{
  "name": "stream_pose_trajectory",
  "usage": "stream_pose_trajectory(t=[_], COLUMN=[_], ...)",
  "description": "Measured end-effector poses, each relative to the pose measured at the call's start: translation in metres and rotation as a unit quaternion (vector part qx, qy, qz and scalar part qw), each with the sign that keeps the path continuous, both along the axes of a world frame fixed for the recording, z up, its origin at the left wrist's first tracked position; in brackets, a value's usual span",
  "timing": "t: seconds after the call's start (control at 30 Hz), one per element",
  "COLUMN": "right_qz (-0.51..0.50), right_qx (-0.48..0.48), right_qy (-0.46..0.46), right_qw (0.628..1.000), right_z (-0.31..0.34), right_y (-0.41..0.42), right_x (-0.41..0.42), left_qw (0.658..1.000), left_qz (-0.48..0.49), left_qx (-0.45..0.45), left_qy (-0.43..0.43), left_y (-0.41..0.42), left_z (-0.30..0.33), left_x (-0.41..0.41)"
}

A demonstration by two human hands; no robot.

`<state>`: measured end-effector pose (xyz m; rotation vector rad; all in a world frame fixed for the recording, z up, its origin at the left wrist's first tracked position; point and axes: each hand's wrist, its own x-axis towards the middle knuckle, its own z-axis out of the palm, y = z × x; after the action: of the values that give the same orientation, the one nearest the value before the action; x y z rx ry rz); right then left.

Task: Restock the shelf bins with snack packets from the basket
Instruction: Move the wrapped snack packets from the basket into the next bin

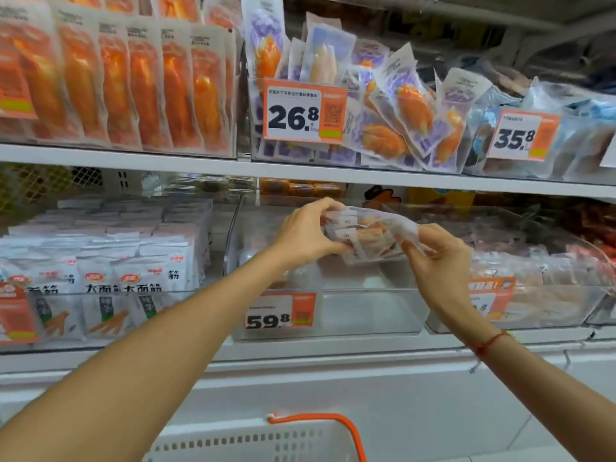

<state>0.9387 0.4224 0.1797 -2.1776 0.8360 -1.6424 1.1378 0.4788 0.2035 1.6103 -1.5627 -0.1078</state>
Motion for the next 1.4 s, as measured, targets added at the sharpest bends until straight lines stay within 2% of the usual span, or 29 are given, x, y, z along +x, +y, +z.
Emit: stream_pose_trajectory(t=[0.2,0.3,0.4,0.47,0.53,0.6,0.7,0.8,0.87,0.97,1.03,1.1,1.2,1.3,1.4], right_qz=[-0.027,-0.061,-0.111,-0.124,-0.130,-0.116,-0.051,-0.067,-0.096,-0.109,-0.106,-0.103,-0.085,-0.097,-0.159], right_qx=[0.091,0.192,0.293,0.349,0.382,0.391,0.412,0.401,0.373,0.335,0.329,0.339,0.336,0.309,0.200], right_qy=[0.076,0.057,0.037,0.056,0.128,0.202,0.210,0.254,0.259,0.268,0.283,0.261,0.264,0.266,0.392], right_qw=[0.993,0.978,0.949,0.927,0.906,0.890,0.885,0.877,0.886,0.897,0.895,0.898,0.900,0.908,0.884], right_z=[-0.002,-0.007,-0.013,-0.015,-0.020,-0.027,-0.036,-0.040,-0.041,-0.056,-0.064,-0.058,-0.049,-0.039,-0.028], right_y=[-0.049,-0.078,-0.103,-0.115,-0.131,-0.144,-0.164,-0.172,-0.181,-0.207,-0.216,-0.203,-0.190,-0.173,-0.150], right_x=[0.040,0.058,0.073,0.083,0.094,0.104,0.111,0.118,0.124,0.132,0.133,0.130,0.123,0.114,0.102], left_qw=[0.977,0.969,0.969,0.956,0.944,0.923,0.906,0.904,0.903,0.917,0.895,0.860,0.819,0.824,0.826], left_qz=[0.096,0.095,0.065,0.062,0.085,0.146,0.170,0.173,0.163,0.066,-0.014,-0.054,-0.016,0.015,0.035], left_qx=[0.149,0.192,0.225,0.257,0.255,0.215,0.213,0.178,0.152,0.131,0.155,0.239,0.307,0.310,0.312], left_qy=[-0.117,-0.122,-0.083,-0.124,-0.192,-0.282,-0.324,-0.347,-0.366,-0.370,-0.418,-0.447,-0.485,-0.474,-0.469], left_y=[-0.055,-0.081,-0.110,-0.120,-0.125,-0.127,-0.134,-0.133,-0.132,-0.128,-0.125,-0.122,-0.118,-0.111,-0.105], left_z=[-0.008,-0.011,-0.019,-0.024,-0.027,-0.030,-0.031,-0.028,-0.030,-0.029,-0.025,-0.022,-0.019,-0.017,-0.015], left_x=[0.026,0.032,0.035,0.037,0.042,0.046,0.050,0.050,0.049,0.043,0.042,0.042,0.039,0.033,0.025])
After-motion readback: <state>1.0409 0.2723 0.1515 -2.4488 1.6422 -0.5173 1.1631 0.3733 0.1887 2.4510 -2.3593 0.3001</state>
